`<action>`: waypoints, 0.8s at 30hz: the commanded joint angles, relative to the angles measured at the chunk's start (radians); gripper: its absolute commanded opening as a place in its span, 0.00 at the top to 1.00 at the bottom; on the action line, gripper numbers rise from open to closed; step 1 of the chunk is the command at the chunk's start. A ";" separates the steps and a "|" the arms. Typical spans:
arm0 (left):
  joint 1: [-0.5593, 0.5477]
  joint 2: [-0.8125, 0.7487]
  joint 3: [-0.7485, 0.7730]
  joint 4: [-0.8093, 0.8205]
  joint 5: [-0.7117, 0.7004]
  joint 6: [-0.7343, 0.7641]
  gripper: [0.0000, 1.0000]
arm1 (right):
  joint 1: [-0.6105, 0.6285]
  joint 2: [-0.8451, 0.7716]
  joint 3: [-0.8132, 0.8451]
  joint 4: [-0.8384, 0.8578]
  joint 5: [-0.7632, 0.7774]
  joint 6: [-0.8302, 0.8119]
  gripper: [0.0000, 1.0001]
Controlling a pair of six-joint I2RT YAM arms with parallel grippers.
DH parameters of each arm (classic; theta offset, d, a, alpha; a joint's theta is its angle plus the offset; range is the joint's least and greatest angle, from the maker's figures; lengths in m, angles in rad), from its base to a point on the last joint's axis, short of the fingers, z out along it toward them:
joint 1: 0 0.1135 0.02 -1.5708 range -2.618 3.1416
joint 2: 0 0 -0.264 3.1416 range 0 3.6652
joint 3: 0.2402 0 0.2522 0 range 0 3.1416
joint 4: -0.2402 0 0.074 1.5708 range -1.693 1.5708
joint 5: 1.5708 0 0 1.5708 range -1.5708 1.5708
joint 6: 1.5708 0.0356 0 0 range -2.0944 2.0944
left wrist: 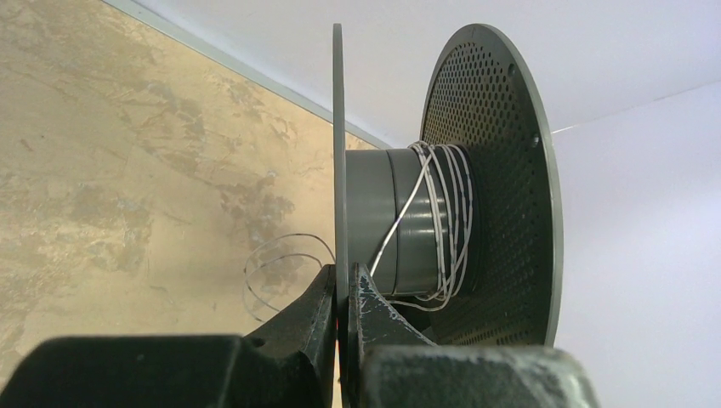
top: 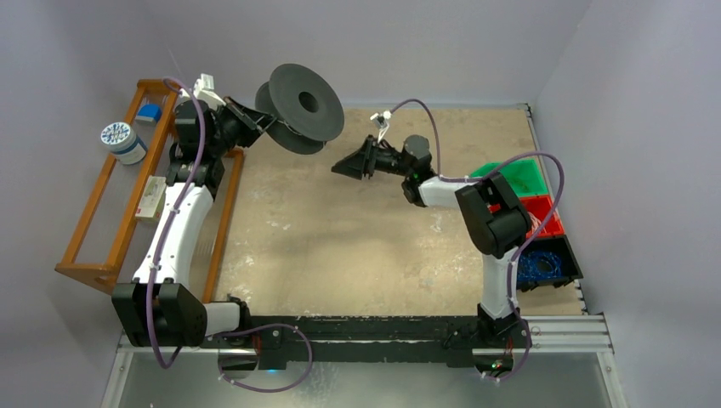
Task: Wrap the cables
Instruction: Wrap the cable around the cable reel.
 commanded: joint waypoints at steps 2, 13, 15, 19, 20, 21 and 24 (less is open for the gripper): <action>-0.003 -0.029 0.041 0.098 0.014 -0.037 1.00 | 0.001 -0.008 -0.114 0.402 -0.038 -0.051 0.41; -0.002 -0.028 -0.024 0.166 0.027 -0.098 1.00 | 0.078 -0.002 -0.005 0.274 0.072 -0.226 0.33; -0.001 -0.030 -0.028 0.175 0.030 -0.101 1.00 | 0.081 0.009 0.019 0.238 0.086 -0.233 0.34; 0.000 -0.034 -0.039 0.190 0.046 -0.112 1.00 | 0.083 0.029 0.067 0.171 0.105 -0.255 0.33; 0.002 -0.034 -0.039 0.193 0.049 -0.114 1.00 | 0.085 0.034 0.085 0.140 0.109 -0.267 0.33; 0.003 -0.033 -0.038 0.194 0.053 -0.117 1.00 | 0.087 0.038 0.102 0.106 0.112 -0.281 0.33; 0.002 -0.032 -0.032 0.200 0.064 -0.122 1.00 | 0.100 0.050 0.150 -0.003 0.140 -0.334 0.35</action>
